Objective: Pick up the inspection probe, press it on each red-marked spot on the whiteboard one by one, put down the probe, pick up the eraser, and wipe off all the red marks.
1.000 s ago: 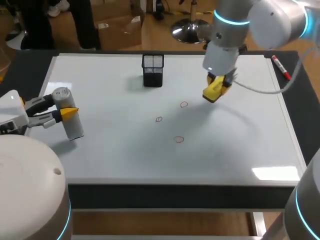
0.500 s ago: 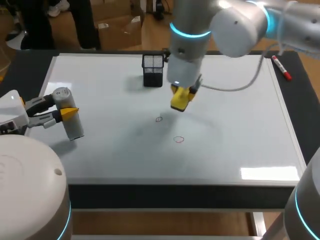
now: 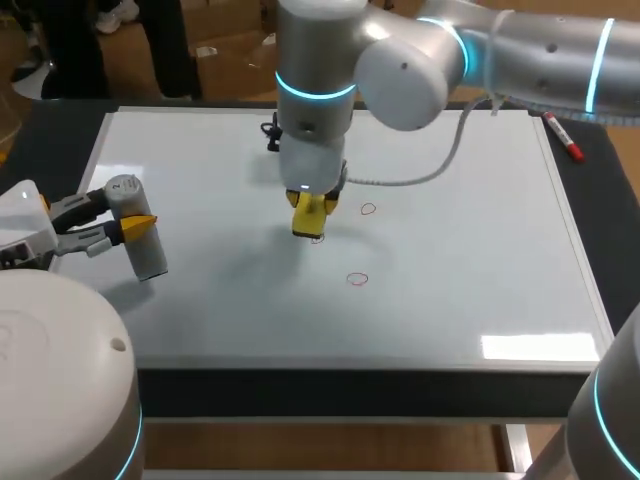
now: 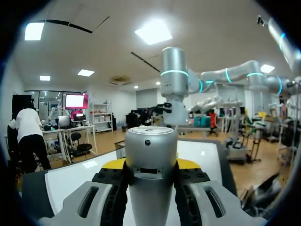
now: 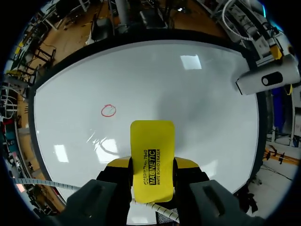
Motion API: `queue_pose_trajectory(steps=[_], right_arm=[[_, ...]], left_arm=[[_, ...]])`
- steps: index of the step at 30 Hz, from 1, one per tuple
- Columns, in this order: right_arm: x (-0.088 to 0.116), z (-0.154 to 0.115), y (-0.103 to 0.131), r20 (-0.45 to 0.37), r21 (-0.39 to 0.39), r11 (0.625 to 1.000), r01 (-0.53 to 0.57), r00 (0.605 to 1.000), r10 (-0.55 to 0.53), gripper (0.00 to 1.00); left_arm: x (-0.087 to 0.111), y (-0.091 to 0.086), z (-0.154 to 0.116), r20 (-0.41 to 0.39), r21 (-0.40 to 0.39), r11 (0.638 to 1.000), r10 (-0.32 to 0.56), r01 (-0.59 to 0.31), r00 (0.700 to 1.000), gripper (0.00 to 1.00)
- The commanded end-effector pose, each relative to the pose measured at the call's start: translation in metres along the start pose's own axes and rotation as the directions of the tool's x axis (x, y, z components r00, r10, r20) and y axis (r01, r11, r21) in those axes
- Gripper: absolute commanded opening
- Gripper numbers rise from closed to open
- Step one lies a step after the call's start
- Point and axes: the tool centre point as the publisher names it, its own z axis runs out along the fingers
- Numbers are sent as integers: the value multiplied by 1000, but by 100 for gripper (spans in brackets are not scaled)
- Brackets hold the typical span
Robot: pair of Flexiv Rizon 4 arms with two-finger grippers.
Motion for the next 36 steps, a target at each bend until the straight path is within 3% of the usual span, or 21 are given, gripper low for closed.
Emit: queue_pose_trajectory(steps=[1,15,36], right_arm=[[-13,11,2,-32,-10,1000,19,999,-19,0],[-23,37,12,-25,-58,995,78,997,-79,0],[-19,67,-1,-22,-123,986,113,993,-116,0]], left_arm=[[0,-1,0,1,1,1000,1,-1,1000,0],[0,-1,0,1,1,1000,1,-1,1000,0],[0,-1,0,1,1,1000,1,-1,1000,0]])
